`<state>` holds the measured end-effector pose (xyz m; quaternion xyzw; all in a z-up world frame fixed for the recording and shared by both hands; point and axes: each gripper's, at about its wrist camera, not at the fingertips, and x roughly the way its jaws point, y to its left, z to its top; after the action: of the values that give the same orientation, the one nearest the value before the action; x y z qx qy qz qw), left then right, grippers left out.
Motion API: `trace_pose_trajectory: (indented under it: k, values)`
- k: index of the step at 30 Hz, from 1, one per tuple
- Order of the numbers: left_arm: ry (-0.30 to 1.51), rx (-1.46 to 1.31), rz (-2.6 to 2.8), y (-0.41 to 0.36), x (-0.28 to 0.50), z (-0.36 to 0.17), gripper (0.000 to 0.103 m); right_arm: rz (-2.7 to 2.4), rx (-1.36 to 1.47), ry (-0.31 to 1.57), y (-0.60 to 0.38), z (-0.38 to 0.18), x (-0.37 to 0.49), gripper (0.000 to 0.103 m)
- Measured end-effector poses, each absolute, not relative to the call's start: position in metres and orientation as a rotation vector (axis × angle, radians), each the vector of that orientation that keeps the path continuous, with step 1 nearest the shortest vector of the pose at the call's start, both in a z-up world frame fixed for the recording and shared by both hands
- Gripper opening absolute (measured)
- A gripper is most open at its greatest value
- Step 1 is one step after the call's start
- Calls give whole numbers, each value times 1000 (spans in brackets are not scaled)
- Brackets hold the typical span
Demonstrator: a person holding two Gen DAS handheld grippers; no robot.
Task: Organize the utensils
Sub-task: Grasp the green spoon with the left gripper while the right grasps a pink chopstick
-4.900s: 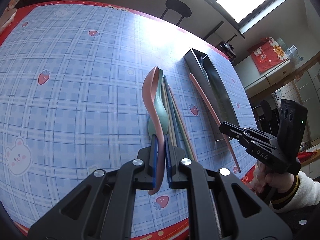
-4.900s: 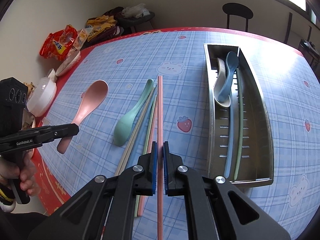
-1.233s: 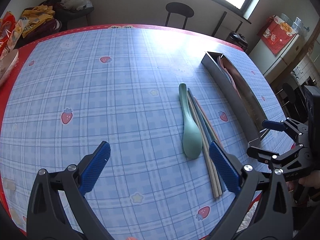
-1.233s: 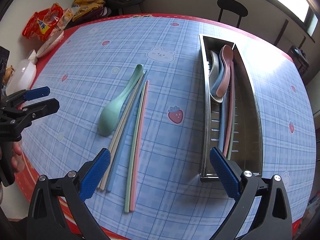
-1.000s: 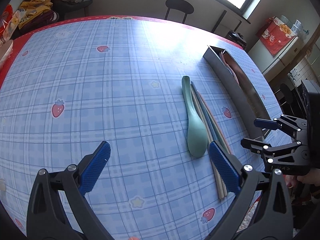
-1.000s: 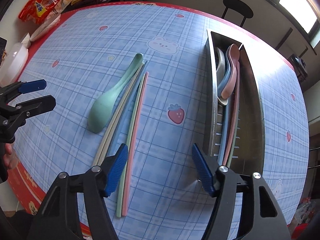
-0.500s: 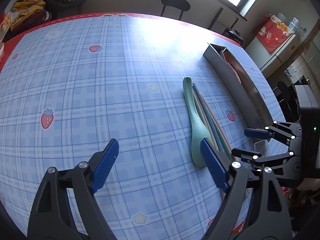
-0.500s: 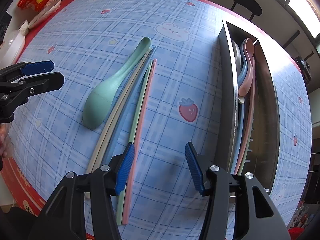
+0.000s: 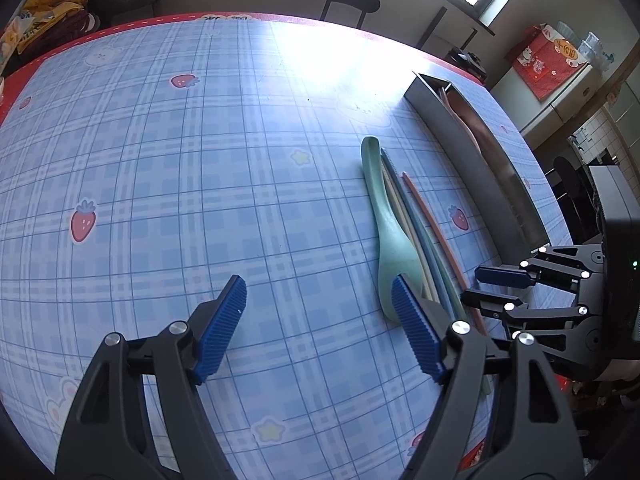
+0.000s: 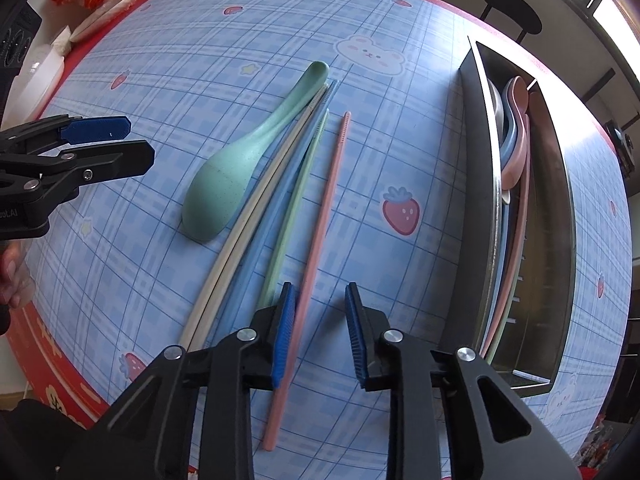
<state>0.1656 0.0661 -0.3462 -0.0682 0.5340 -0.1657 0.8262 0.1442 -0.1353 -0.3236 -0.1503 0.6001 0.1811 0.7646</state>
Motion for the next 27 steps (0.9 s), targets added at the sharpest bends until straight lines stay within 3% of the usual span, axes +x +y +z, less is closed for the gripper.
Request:
trace_pose_trajectory:
  k: [3, 16, 27]
  values:
    - [1138, -144, -347, 65, 166, -347, 75, 404, -328, 1308, -135, -324, 140, 15]
    - [1144, -117, -341, 64, 163, -347, 75, 380, -259, 1336, -151, -326, 143, 14]
    - [1157, -243, -446, 53, 164, -355, 52, 385, -263, 1324, -153, -327, 145, 14]
